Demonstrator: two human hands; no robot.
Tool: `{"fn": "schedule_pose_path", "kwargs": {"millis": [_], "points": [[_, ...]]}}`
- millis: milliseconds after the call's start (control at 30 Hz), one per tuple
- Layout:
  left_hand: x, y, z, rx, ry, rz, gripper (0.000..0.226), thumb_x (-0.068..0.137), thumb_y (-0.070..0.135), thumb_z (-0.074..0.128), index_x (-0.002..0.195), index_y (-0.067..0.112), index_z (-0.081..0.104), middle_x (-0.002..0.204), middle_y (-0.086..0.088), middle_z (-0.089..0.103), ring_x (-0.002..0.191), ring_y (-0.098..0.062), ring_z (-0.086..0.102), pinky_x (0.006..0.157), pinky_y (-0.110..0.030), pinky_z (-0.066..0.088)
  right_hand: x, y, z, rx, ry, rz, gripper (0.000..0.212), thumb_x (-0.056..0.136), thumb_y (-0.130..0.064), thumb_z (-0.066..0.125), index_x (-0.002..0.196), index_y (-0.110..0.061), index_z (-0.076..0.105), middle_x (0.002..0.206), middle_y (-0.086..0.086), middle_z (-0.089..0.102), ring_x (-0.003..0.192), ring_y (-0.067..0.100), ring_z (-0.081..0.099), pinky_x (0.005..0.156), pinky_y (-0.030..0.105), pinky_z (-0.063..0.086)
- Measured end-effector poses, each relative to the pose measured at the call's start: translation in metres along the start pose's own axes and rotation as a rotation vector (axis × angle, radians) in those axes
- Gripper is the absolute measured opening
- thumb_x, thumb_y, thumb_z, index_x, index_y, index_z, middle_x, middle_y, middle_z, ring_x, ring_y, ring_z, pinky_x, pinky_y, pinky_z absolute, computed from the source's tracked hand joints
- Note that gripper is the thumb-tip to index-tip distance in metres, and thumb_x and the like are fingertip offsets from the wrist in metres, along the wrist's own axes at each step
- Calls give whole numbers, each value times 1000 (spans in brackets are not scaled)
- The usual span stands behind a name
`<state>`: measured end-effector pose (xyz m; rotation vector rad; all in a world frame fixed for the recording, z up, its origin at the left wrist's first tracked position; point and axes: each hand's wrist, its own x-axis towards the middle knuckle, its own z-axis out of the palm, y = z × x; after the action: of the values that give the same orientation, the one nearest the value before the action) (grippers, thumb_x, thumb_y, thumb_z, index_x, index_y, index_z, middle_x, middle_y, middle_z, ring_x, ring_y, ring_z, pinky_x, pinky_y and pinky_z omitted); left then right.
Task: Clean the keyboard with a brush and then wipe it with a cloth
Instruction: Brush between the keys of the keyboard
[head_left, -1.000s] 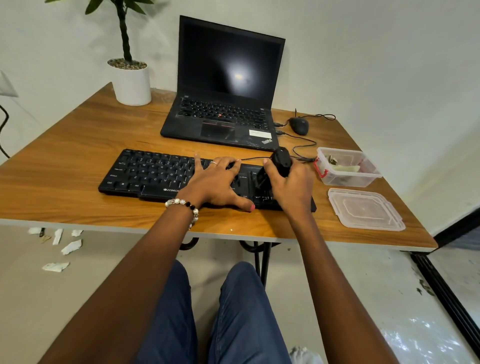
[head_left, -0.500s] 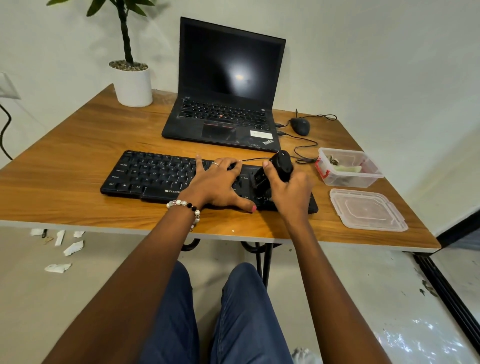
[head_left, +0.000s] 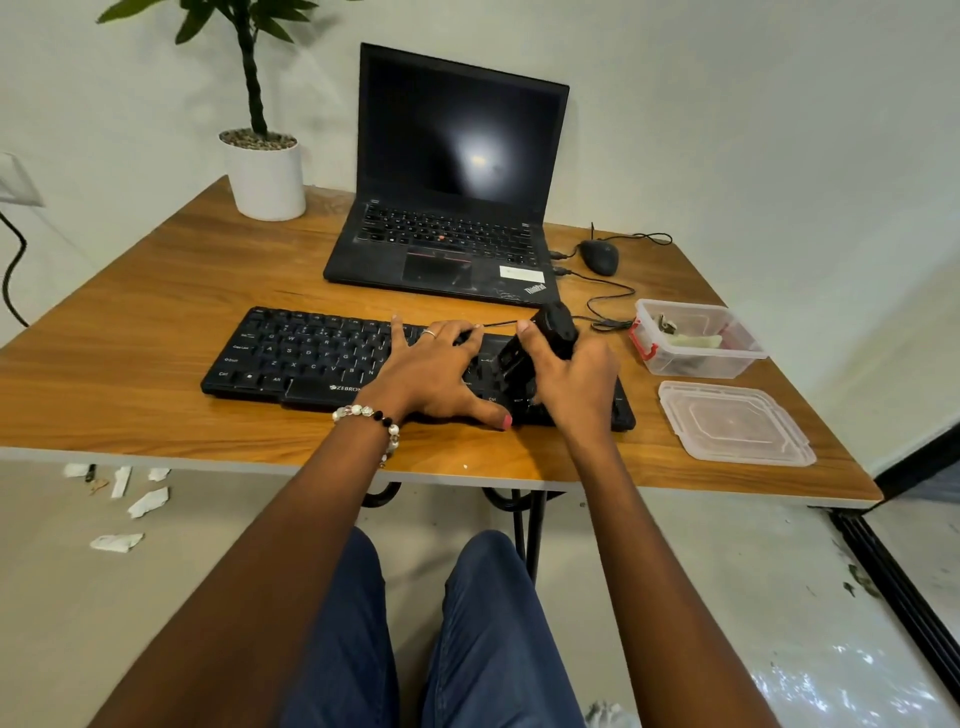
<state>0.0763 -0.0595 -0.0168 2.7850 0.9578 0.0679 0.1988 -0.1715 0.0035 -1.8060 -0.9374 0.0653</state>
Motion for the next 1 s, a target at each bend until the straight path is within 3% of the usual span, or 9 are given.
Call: {"fn": "schedule_pose_path", "kwargs": {"millis": [67,233,333,433,500,633,767,900,1000], "points": [[0,0,-1,-1,-2,0,129,55,92,49,154,23,5,161,6,5,148,-20,2,108,-69,-13,5,2,-4,95,13,76,44,81,-57,65,87,-13,68,82,4,72,72,17,69,62,33,58],[1,0,0,-2,-5,2,129,54,93,49,154,23,6,161,6,5,148,-20,1,109,-69,-12,6,6,-17,-151,167,-93,39,90,-43,64,85,-5,70,79,6,70,74,17,64,65,31,51],[1,-1,1,6,0,3,130,55,93,48,154,23,5,161,6,5,148,-20,1,109,-69,-12,2,5,-13,-123,68,-33,42,87,-48,65,86,-6,69,79,6,70,73,18,65,64,30,51],[1,-1,1,10,-1,0,131,54,94,47,154,23,4,161,5,5,148,-20,1,109,-69,-12,3,-1,-15,166,-144,171,43,82,-50,70,86,-7,68,70,13,71,55,21,64,51,34,50],[1,-1,0,13,-9,-1,131,54,94,47,154,23,4,161,5,5,148,-20,1,108,-69,-12,4,-2,-21,268,-164,242,38,82,-45,73,88,-7,68,70,14,71,49,20,60,46,31,47],[2,-2,0,3,-4,3,130,54,94,47,154,23,5,161,5,6,148,-20,1,108,-69,-12,11,3,-35,44,-67,113,28,85,-44,69,79,-17,66,77,4,71,62,14,67,54,33,54],[2,-3,2,11,0,8,130,55,94,47,155,23,5,160,5,6,148,-20,2,109,-69,-12,20,2,-50,-251,-52,-6,40,86,-46,68,89,-6,70,82,7,67,86,27,65,76,42,55],[1,-2,1,15,-3,1,130,54,94,47,154,23,4,160,6,5,148,-20,1,108,-69,-13,23,-8,-46,-214,-108,-10,41,82,-49,69,82,-8,69,77,9,70,70,26,67,65,47,57],[1,-1,1,16,-2,1,130,54,94,46,154,22,5,160,6,6,148,-20,2,108,-69,-13,19,-10,-40,-256,-68,-19,41,85,-47,68,92,-7,71,83,6,70,74,17,62,65,32,52]]}}
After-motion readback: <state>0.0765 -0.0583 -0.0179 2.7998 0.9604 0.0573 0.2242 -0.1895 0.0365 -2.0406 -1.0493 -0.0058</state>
